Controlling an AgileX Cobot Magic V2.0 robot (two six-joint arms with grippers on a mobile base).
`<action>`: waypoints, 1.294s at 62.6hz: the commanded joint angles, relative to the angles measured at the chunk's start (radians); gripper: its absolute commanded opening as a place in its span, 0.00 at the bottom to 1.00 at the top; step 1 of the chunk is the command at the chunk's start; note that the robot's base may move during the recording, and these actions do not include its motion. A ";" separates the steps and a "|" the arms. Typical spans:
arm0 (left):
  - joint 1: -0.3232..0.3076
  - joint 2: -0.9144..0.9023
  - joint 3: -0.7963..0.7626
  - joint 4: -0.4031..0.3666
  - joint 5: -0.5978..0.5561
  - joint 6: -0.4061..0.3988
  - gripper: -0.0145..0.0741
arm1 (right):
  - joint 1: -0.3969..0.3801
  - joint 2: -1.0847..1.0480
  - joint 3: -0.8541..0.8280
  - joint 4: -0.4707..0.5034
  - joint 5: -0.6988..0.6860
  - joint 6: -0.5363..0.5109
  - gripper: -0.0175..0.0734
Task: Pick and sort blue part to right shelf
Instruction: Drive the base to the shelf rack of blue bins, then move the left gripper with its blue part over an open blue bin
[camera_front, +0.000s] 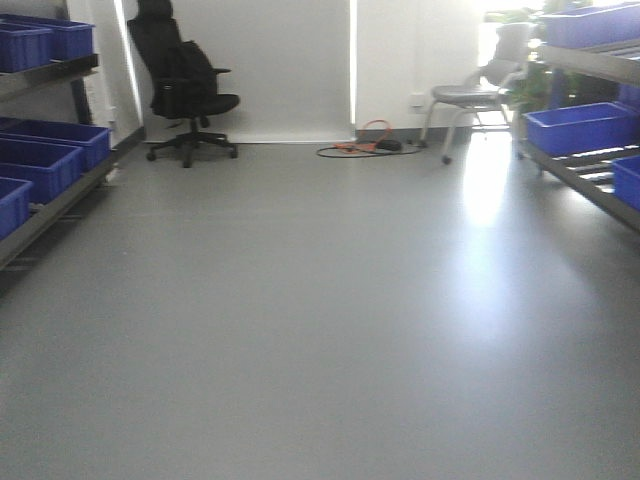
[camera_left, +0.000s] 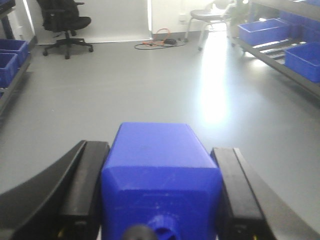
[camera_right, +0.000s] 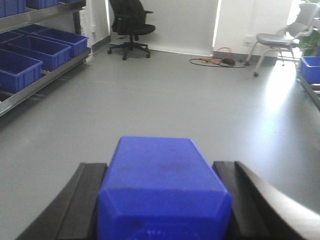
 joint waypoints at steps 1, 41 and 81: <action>-0.003 -0.011 -0.029 0.007 -0.088 -0.010 0.52 | -0.003 -0.005 -0.030 -0.017 -0.097 -0.005 0.48; -0.003 -0.011 -0.029 0.008 -0.088 -0.010 0.52 | -0.003 -0.005 -0.030 -0.017 -0.096 -0.005 0.48; -0.003 -0.011 -0.029 0.008 -0.088 -0.010 0.52 | -0.003 -0.005 -0.030 -0.017 -0.096 -0.005 0.48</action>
